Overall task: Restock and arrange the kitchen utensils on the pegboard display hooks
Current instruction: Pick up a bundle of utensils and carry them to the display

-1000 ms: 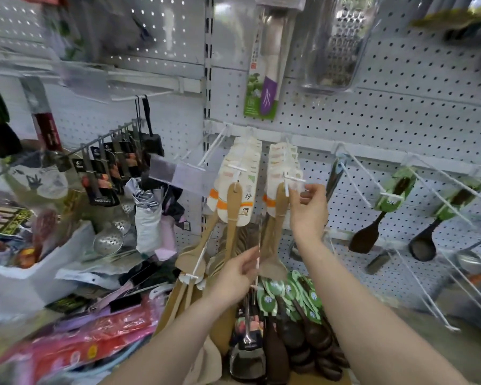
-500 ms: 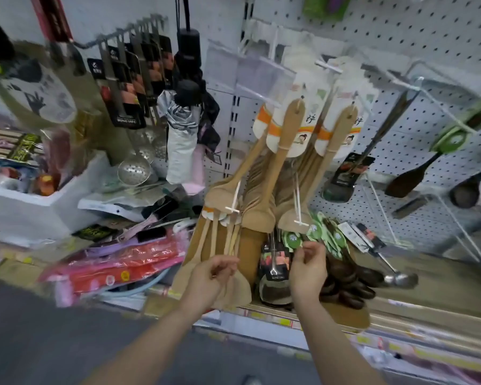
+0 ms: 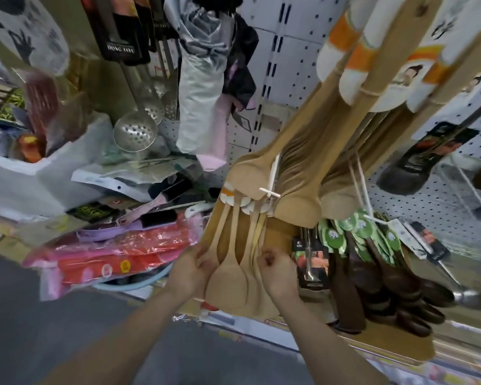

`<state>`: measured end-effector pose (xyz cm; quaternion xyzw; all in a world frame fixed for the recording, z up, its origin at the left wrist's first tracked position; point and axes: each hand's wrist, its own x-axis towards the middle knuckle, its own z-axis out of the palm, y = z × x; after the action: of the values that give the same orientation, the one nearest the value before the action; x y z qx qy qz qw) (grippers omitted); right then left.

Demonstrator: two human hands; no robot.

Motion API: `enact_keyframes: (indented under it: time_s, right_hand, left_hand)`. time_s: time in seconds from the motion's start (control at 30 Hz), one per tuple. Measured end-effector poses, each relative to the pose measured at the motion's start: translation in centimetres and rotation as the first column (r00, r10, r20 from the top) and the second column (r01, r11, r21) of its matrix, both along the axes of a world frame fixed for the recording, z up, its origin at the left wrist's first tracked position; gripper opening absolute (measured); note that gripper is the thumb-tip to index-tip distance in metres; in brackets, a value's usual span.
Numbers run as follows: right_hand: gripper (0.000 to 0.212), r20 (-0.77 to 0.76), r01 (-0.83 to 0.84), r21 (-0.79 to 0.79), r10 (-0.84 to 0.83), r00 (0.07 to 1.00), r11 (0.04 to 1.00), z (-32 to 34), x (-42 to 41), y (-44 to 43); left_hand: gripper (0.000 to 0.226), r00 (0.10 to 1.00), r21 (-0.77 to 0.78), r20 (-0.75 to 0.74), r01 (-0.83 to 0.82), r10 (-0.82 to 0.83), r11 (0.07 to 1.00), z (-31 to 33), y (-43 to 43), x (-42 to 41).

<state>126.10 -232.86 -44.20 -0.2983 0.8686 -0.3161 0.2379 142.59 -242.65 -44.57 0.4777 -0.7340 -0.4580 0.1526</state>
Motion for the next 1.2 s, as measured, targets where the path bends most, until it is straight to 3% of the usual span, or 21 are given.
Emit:
enact_keyframes:
  time_s: [0.1, 0.17, 0.33, 0.43, 0.77, 0.83, 1.0, 1.1, 1.2]
  right_hand:
    - [0.019, -0.021, -0.016, 0.062, 0.017, 1.000, 0.998, -1.7, -0.9, -2.1]
    - [0.018, -0.011, 0.007, 0.085, -0.006, 1.000, 0.996, -2.9, -1.5, -3.4]
    - [0.044, -0.016, 0.054, 0.132, -0.052, 0.998, 0.990, -4.9, -2.1, -5.3]
    - [0.057, -0.003, 0.059, 0.148, -0.059, 0.998, 0.987, -5.1, -2.0, -5.5]
    - [0.057, -0.095, 0.016, 0.357, 0.019, 0.995, 0.934, -4.5, -1.3, -5.8]
    - [0.061, -0.106, 0.024, 0.397, 0.020, 0.994, 0.917, -4.3, -1.0, -5.8]
    - [0.046, -0.007, 0.053, 0.424, -0.055, 0.998, 0.904, -3.9, -0.7, -5.2]
    - [0.037, 0.055, 0.016, 0.442, -0.045, 0.997, 0.897, -3.4, -0.2, -4.5]
    - [0.035, 0.170, -0.060, 0.415, -0.013, 0.985, 0.908, -2.9, 0.9, -3.8]
  left_hand:
    - [0.009, 0.997, -0.047, 0.076, 0.010, -0.006, 0.999, -2.2, -1.7, -1.6]
    - [0.009, 0.984, -0.086, 0.175, 0.039, -0.024, 0.996, -3.5, -2.7, -2.9]
    - [0.058, 0.942, -0.155, 0.329, 0.116, -0.059, 0.981, -5.7, -3.9, -6.3]
    - [0.076, 0.894, -0.207, 0.447, 0.125, -0.020, 0.970, -5.9, -4.1, -7.6]
    - [0.038, 0.861, -0.166, 0.509, 0.104, -0.005, 0.981, -4.7, -3.1, -5.9]
    - [0.033, 0.871, -0.144, 0.491, 0.070, 0.010, 0.987, -4.5, -2.5, -5.5]
    - [0.024, 0.923, -0.012, 0.385, -0.022, 0.025, 1.000, -4.2, -1.1, -4.3]
    - [0.027, 0.985, 0.253, 0.139, -0.140, 0.107, 0.957, -4.0, -0.2, -3.3]
    - [0.039, 0.950, 0.511, -0.096, -0.209, 0.297, 0.834, -4.0, 1.1, -2.2]
